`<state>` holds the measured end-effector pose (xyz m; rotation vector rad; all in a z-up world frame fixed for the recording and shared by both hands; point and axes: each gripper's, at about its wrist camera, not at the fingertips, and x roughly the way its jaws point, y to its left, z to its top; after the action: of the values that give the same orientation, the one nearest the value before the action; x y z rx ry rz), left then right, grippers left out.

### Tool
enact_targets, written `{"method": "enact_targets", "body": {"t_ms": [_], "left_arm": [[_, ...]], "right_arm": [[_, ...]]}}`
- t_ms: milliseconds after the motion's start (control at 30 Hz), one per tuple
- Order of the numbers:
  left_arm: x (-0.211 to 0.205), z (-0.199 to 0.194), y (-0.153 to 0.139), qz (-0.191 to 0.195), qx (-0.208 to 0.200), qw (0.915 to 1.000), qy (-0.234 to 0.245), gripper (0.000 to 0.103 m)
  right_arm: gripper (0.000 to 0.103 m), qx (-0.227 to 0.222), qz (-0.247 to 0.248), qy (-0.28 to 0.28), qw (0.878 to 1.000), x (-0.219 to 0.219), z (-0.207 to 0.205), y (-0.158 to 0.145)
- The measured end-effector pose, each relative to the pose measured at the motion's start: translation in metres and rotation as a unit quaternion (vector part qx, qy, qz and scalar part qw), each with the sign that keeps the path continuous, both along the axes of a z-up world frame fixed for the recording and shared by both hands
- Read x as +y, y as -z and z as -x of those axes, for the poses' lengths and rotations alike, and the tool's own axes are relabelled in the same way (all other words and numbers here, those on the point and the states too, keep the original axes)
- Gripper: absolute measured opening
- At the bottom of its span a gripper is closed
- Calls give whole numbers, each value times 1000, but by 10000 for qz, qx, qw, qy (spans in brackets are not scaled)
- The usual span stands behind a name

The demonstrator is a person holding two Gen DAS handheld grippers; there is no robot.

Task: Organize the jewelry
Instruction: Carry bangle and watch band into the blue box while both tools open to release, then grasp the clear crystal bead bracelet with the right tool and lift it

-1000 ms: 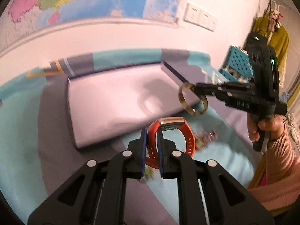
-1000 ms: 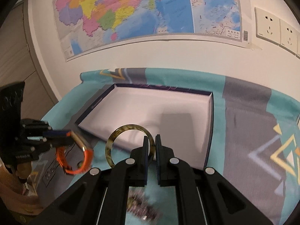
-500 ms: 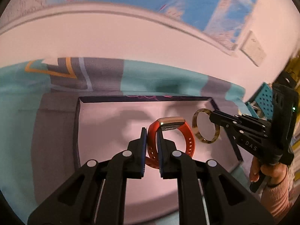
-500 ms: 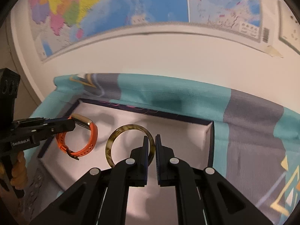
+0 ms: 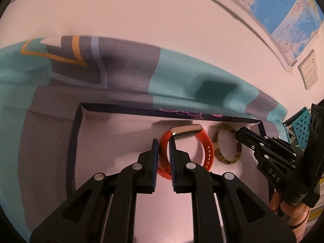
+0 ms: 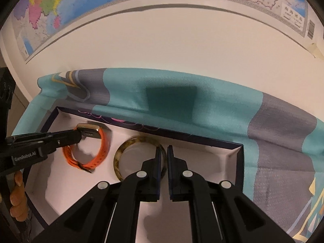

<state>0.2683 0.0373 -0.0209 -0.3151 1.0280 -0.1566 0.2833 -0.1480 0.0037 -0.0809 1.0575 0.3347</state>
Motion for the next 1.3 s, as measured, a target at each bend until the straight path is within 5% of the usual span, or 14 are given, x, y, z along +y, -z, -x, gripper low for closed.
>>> {"method": "enact_targets", "body": {"t_ms": [133,267,333,567,833,1133,1167,1233,1300], "left_arm": [[-5,-3,0,-59,54,9999,-73,12],[-9,7,-7,-156,-116,9998,1,37],[-8,22,-19,-360,-446,9984,-12,43],[-9,94,-63,-862,-1562,9831,412,64],[-7,172,-60,-1020,-1785,9738,974,67],[-5,206,-41,-875,-1615,9773,1056,68],[-4,208,-40,-878,-1604,9776,1039,68],[-4,211,-39,-904,-1593,9776,1040,68],[-3,214,-38,-909,-1572,9779,1041,69]], "right_arm": [[12,-67,7,91,9999,-2,2,-3],[22,-332,-162,-86,9993,-7,24,-23],[34,-553,-313,-303,9975,-13,49,-41],[41,-752,-543,-1116,9894,-35,134,-67],[41,-432,-370,-1554,9862,-43,214,-41],[40,17,-676,-1510,9862,-39,211,-16],[39,36,-688,-1506,9862,-38,211,-15],[19,104,-847,-1545,9843,-36,209,-13],[19,62,-830,-1546,9845,-35,211,-16]]}}
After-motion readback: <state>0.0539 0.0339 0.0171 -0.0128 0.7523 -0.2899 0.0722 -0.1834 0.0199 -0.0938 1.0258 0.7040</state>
